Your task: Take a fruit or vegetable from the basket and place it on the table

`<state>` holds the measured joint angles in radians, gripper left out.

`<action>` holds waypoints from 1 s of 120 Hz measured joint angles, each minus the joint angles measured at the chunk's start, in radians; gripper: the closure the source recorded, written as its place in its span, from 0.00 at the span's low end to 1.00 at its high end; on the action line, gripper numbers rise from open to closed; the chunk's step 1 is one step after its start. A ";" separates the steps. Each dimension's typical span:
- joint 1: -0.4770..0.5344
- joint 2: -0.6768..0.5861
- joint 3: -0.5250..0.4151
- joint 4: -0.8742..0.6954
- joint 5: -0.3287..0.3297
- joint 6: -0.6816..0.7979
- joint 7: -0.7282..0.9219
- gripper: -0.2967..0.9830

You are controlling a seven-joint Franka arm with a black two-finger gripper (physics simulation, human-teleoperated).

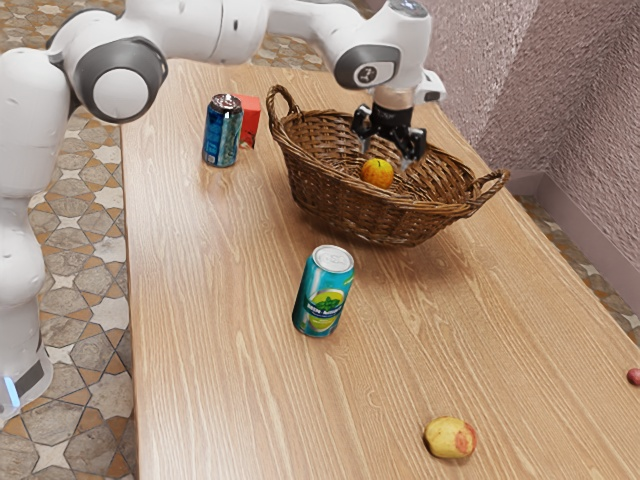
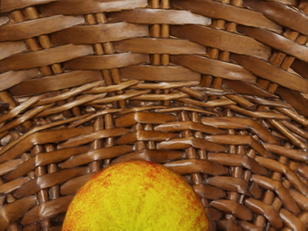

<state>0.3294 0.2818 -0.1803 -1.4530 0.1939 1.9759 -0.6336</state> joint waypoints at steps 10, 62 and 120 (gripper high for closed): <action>0.000 -0.002 0.015 0.000 -0.050 0.004 -0.001 0.23; 0.001 0.004 0.061 -0.014 -0.209 0.010 -0.038 0.23; 0.016 0.045 0.067 -0.015 -0.218 0.014 -0.080 0.23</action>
<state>0.3450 0.3264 -0.1135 -1.4685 -0.0238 1.9902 -0.7141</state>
